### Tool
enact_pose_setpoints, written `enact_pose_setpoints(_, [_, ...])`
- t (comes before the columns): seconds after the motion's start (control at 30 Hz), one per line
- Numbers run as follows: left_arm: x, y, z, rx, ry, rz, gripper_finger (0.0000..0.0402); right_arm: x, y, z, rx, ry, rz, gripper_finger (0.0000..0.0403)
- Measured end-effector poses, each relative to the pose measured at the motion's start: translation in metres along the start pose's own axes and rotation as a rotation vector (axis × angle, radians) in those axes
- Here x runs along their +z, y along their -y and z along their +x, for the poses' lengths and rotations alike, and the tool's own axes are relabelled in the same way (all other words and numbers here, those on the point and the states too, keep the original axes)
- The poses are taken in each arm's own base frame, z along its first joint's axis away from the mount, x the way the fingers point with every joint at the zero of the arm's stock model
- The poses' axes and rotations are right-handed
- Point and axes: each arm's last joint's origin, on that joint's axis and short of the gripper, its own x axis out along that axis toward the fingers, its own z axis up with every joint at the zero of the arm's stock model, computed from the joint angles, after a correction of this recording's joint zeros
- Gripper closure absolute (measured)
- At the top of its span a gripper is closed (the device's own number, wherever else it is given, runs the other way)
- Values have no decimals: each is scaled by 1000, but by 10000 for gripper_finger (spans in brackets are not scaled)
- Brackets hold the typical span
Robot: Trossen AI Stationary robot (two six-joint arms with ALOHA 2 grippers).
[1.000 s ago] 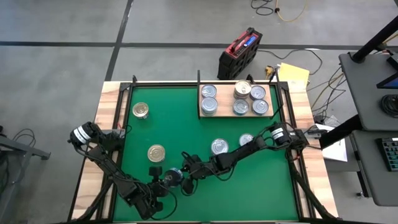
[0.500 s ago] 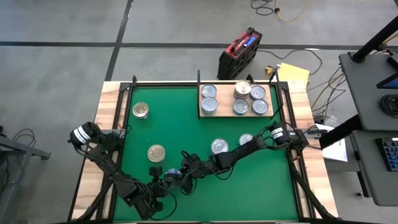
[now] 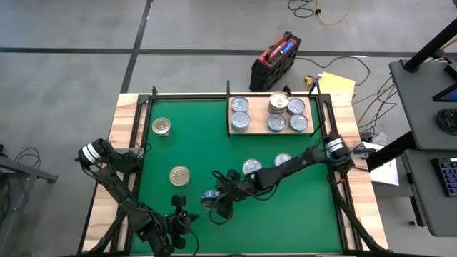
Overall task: Stack canned seafood by type on shelf
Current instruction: Stack the blue tuna can on top of the blue tuna can on the shelf
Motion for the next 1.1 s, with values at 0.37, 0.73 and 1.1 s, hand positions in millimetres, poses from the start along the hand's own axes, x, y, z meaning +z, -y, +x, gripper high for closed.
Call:
enact_pose_setpoints(0.37, [26,-2,-1,-97,120,118,400,8,-17,-118,-238,79,-149,276])
enact_pose_setpoints(0.73, [64,-45,48,-232,174,291,400,-46,-2,-161,-357,192,-159,277])
enact_pose_setpoints(1.1, [80,-147,103,-351,310,296,401,-72,49,-232,-247,203,9,277])
